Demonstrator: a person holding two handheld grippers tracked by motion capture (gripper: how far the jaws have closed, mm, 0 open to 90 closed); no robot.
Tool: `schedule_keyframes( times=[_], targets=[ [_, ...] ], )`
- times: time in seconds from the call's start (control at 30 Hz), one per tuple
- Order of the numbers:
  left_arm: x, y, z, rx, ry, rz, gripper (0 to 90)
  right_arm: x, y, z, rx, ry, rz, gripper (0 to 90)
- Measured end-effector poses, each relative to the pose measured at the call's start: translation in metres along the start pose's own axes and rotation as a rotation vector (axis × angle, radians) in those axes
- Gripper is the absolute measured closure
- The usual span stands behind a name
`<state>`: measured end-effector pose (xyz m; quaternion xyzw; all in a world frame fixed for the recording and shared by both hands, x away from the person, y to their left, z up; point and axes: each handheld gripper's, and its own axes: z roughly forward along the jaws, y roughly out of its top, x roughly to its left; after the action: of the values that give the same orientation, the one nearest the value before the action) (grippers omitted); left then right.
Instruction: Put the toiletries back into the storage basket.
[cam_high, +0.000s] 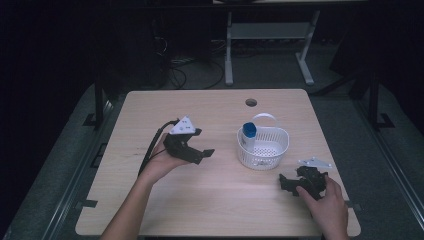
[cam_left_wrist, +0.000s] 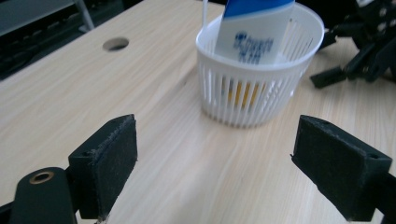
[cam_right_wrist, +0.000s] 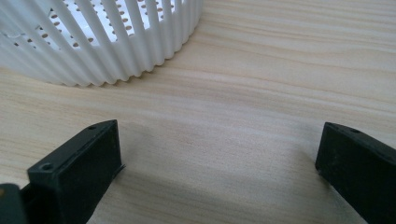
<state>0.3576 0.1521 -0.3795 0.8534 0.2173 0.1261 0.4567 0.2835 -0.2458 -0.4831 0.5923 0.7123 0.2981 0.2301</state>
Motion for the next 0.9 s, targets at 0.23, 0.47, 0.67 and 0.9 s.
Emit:
schedule_keyframes(
  times=[0.23,0.47,0.67,0.9],
  targets=[
    [0.0,-0.029,-0.02,0.009,0.035,-0.025,13.5,0.0,0.0,0.0,0.0,-0.001,0.001,0.0],
    [-0.002,-0.058,-0.037,0.024,0.065,-0.056,13.5,0.0,0.0,0.0,0.0,-0.001,0.0,0.0],
    [-0.003,-0.074,-0.048,0.049,0.084,-0.065,13.5,0.0,0.0,0.0,0.0,-0.001,0.001,0.0],
    [-0.003,-0.092,-0.056,0.112,0.11,-0.059,13.5,0.0,0.0,0.0,0.0,-0.001,0.0,0.0]
  ],
)
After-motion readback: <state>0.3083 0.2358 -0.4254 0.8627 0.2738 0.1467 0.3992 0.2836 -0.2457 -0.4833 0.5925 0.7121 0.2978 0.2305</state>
